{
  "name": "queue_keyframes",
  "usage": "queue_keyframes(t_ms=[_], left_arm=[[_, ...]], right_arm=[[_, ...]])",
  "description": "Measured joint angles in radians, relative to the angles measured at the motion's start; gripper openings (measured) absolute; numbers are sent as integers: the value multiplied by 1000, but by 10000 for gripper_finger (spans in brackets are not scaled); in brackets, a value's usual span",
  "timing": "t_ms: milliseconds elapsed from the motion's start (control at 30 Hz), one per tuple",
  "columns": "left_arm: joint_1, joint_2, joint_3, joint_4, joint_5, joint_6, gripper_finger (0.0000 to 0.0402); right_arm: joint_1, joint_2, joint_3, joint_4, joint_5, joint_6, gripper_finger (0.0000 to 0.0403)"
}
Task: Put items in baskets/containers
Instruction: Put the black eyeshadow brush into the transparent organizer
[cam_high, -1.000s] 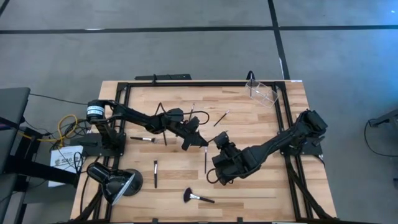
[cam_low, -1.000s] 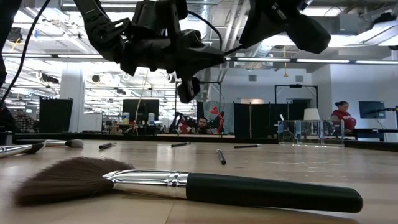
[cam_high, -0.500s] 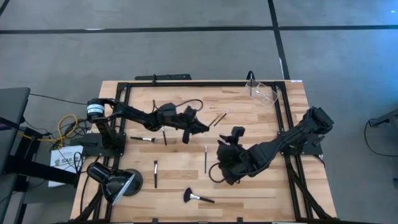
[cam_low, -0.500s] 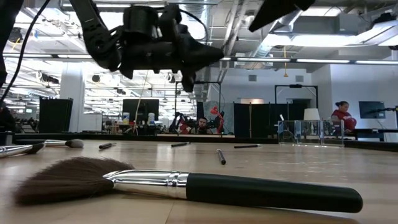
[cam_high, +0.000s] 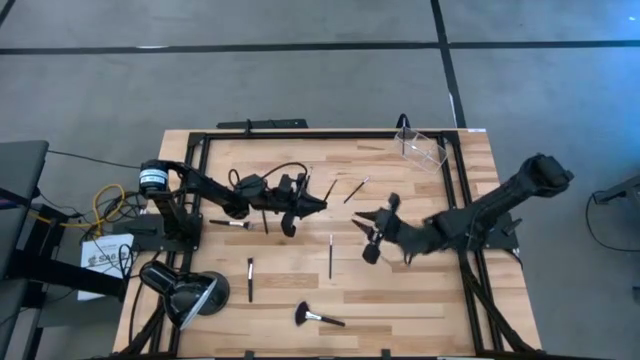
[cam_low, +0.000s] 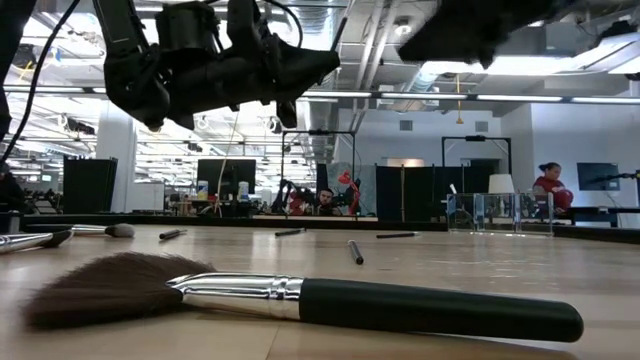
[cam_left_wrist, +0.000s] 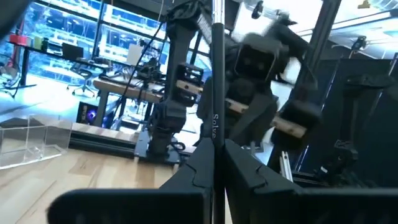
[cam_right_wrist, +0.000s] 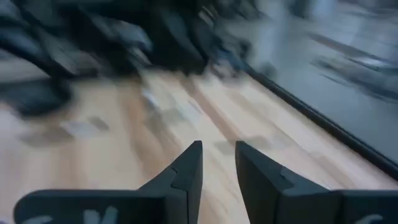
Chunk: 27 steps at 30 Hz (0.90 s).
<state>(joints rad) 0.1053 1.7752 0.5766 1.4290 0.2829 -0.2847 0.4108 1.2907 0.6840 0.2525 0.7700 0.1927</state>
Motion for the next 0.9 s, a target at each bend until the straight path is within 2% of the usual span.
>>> queue_keyframes(t_ms=[100, 233, 367, 500, 700, 900], left_arm=[[-4, 0, -2, 4, -6, -4, 14], [-4, 0, -5, 9, -7, -3, 14], [-12, 0, -5, 9, -13, 30, 14], [-40, 0, -4, 11, -43, 92, 14], [-53, 0, -3, 9, -54, 121, 14], [-53, 0, -3, 0, -81, 149, 15]], right_arm=[[-68, -24, -89, 333, -146, -171, 94], [-137, -36, -123, 538, -222, -305, 99], [-218, -32, -126, 546, -365, -269, 115], [-288, -25, -127, 534, -481, -213, 149], [-330, 6, -125, 611, -573, -183, 197], [-343, 114, -124, 788, -618, -190, 211]])
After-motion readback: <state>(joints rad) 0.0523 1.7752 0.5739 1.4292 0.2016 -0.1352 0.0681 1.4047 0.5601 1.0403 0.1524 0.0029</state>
